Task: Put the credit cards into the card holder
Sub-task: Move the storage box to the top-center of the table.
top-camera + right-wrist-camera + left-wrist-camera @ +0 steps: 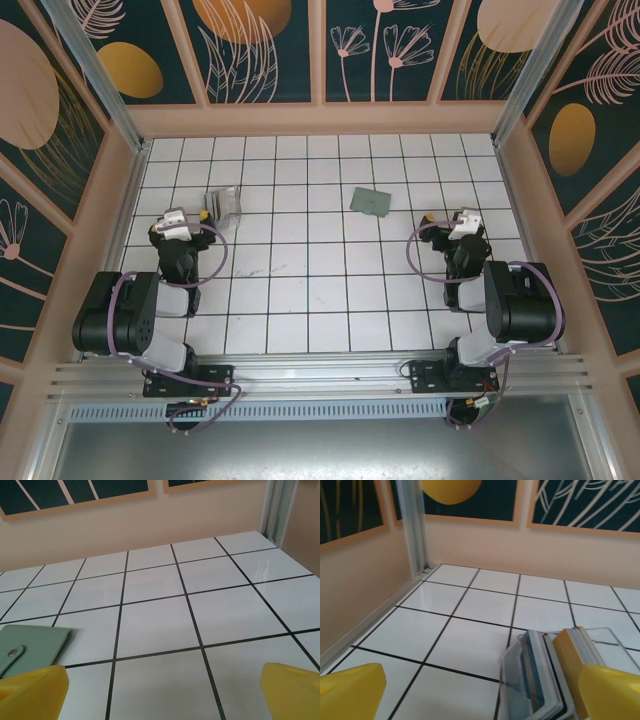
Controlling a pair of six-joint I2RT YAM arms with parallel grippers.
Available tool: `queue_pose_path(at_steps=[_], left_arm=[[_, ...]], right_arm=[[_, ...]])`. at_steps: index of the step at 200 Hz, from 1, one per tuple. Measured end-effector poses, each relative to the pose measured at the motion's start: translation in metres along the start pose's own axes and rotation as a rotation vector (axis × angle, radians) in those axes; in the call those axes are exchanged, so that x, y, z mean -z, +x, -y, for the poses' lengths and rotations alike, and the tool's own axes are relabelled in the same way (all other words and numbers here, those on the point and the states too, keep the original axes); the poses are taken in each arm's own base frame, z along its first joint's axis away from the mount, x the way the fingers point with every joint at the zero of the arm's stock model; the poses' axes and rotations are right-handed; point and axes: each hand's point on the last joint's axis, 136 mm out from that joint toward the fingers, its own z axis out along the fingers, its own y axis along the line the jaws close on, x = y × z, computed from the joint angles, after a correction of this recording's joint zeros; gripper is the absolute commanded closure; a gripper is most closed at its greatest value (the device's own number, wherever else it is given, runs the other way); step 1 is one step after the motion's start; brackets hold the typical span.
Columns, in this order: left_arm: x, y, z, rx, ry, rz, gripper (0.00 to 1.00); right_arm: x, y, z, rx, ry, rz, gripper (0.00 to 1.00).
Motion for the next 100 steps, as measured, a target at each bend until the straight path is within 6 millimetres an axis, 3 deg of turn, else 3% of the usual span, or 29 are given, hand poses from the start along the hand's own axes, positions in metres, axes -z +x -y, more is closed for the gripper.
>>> queue_pose_path(at_steps=[62, 74, 88, 100], left_arm=[[0.007, -0.010, -0.010, 0.017, -0.056, 0.000, 0.01], [0.008, -0.029, -0.013, 0.029, -0.079, 0.010, 0.01], [0.013, -0.071, -0.013, 0.064, -0.086, 0.081, 0.01], [0.021, -0.106, -0.013, 0.128, -0.087, 0.149, 0.01]], right_arm=[[0.000, 0.000, 0.000, -0.001, -0.002, -0.001, 0.01], [0.000, 0.002, 0.002, -0.005, 0.007, -0.013, 0.01], [-0.002, 0.000, 0.006, -0.017, 0.028, -0.039, 0.01], [-0.005, -0.016, 0.012, -0.041, 0.068, -0.039, 0.01]])
